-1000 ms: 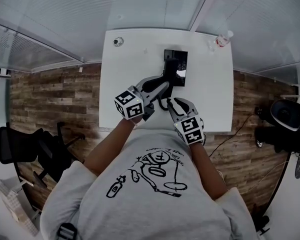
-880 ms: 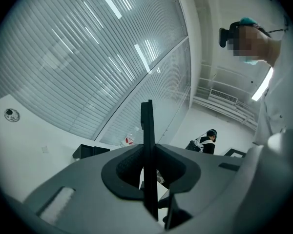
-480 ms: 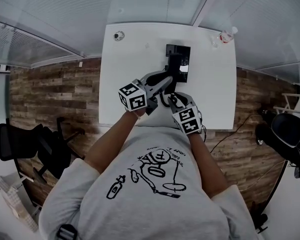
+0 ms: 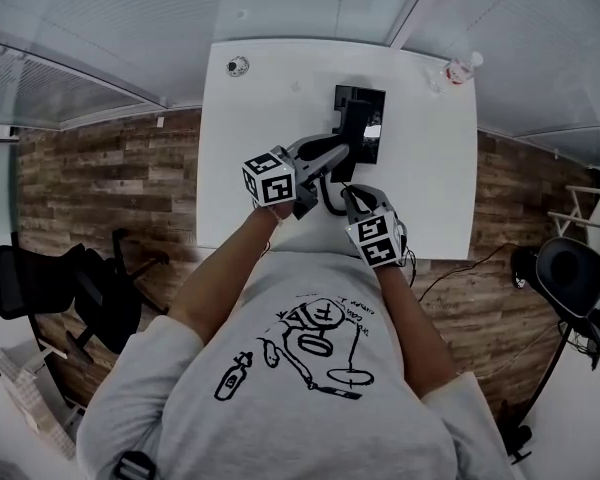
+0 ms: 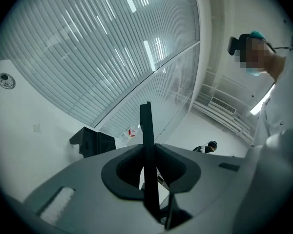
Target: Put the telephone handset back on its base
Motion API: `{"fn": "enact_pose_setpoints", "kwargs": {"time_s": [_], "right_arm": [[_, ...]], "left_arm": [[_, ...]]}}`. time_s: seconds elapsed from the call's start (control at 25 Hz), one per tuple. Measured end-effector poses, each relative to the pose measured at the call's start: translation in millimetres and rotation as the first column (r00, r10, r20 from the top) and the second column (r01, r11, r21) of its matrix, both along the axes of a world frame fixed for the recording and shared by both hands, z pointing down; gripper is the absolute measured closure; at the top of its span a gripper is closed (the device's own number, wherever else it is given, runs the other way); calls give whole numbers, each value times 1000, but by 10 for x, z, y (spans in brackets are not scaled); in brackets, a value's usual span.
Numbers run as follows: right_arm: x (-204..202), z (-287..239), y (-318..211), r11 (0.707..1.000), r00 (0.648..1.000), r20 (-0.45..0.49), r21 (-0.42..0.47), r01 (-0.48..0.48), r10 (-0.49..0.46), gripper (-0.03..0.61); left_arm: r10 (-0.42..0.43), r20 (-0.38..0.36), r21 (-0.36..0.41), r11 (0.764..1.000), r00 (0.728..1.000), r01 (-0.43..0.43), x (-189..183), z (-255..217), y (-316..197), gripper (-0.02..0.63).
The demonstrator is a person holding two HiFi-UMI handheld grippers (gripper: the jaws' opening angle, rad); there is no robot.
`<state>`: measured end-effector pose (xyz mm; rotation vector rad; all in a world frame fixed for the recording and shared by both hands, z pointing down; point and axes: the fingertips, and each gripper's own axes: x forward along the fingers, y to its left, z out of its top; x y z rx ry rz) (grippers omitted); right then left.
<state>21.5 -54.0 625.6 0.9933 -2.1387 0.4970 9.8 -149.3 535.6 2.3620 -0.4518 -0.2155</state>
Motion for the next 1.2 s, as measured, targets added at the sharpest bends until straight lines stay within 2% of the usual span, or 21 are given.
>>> {"fn": "enact_pose_setpoints", "kwargs": {"time_s": [0.24,0.44,0.76,1.2], "right_arm": [[72,101,-23,1000,999,-35,-26,-10,9,565],[131,184,-43,999,999,-34,-36,-31,30,565],[144,235,-64,998,999,-37,-51,-30,29,565],[112,283,-125,996,999,4,-80,-39,40,565]], "left_arm": [[4,-19,-66,998,1000,-6,4,219,-78,543],[-4,-45,-152,988,999,-3,3,447,-164,541],[9,-4,-240,971,1000,-10,-12,712,-250,534],[36,59,-335,942,998,-15,9,992,-367,526]]}}
